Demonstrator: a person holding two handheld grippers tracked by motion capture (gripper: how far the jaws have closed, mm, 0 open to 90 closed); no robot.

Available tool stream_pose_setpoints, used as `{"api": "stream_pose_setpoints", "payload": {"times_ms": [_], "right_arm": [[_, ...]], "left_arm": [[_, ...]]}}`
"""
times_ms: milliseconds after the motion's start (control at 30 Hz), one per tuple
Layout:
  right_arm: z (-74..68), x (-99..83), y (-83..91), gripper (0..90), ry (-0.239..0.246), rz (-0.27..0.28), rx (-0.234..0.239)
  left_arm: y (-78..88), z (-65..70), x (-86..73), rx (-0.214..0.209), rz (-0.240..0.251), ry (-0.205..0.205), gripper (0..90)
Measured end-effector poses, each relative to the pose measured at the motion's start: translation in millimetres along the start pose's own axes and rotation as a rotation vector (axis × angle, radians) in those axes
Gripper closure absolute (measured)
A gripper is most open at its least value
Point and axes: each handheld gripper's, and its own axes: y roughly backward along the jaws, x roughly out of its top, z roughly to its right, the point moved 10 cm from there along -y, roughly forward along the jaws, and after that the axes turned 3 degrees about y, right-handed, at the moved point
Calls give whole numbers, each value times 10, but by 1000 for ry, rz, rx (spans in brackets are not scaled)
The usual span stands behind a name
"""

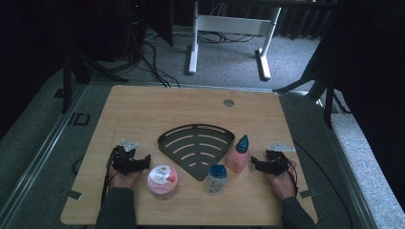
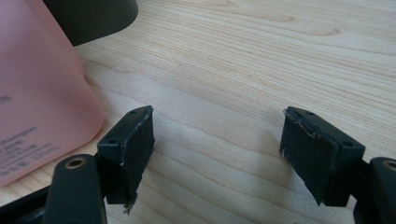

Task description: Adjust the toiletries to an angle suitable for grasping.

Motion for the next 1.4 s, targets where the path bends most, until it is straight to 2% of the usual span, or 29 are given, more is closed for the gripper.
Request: {"api": "stream_pose_setpoints", "payload": {"times_ms": [67, 100, 200, 233, 333, 367, 433, 467, 500, 533, 567, 700, 767, 933, 1067, 1100, 1133, 1233, 1333, 1367, 1400], "right_arm": [[0, 0, 0, 254, 0, 0, 0], [0, 0, 0, 253, 0, 0, 0], [-1, 0, 0, 253, 0, 0, 1], [-1, 0, -1, 253, 0, 0, 0], [-1, 0, -1, 252, 1, 0, 1], [-1, 0, -1, 252, 1, 0, 1], [-1, 0, -1, 251, 1, 0, 1], [-2, 0, -1, 251, 1, 0, 1], [-2, 0, -1, 251, 1, 0, 1], [-2, 0, -1, 251, 1, 0, 1], [-2, 0, -1, 251, 1, 0, 1], [-3, 1, -1, 251, 1, 0, 2], [-4, 1, -1, 251, 1, 1, 2], [-5, 1, -1, 251, 3, 1, 3], [-5, 1, -1, 251, 4, 1, 3], [-6, 1, -1, 251, 4, 1, 4], [-6, 1, -1, 251, 5, 1, 4], [-8, 1, -1, 250, 7, 1, 5], [-11, 1, -1, 250, 8, 1, 7], [-11, 1, -1, 250, 8, 1, 7], [-12, 1, -1, 250, 8, 1, 8]], "left_arm": [[11, -4, -1, 0, 6, 1, 189], [29, -23, -4, 3, 12, 3, 252], [39, -32, -6, 4, 10, 6, 311], [73, -61, -11, 7, 8, 14, 391], [104, -58, -19, -12, 0, 20, 501], [150, -22, -22, -53, -1, 31, 541], [217, 24, -18, -85, 4, 23, 619], [257, 42, -12, -85, 4, 17, 662], [299, 39, 3, -66, 10, 15, 743], [299, 39, 3, -66, 10, 15, 830], [400, 79, 60, -83, 35, 27, 895], [554, 194, 116, -106, 68, -8, 900], [703, 343, 124, -144, 87, -56, 900], [917, 579, 110, -199, 116, -127, 900], [1072, 799, 90, -260, 137, -172, 900], [1072, 799, 90, -260, 137, -172, 900], [1142, 927, 65, -288, 137, -209, 900], [1221, 1118, 12, -325, 128, -264, 900], [1252, 1282, -60, -359, 114, -294, 900], [1252, 1282, -60, -359, 114, -294, 900], [1245, 1364, -112, -373, 99, -320, 900]]}}
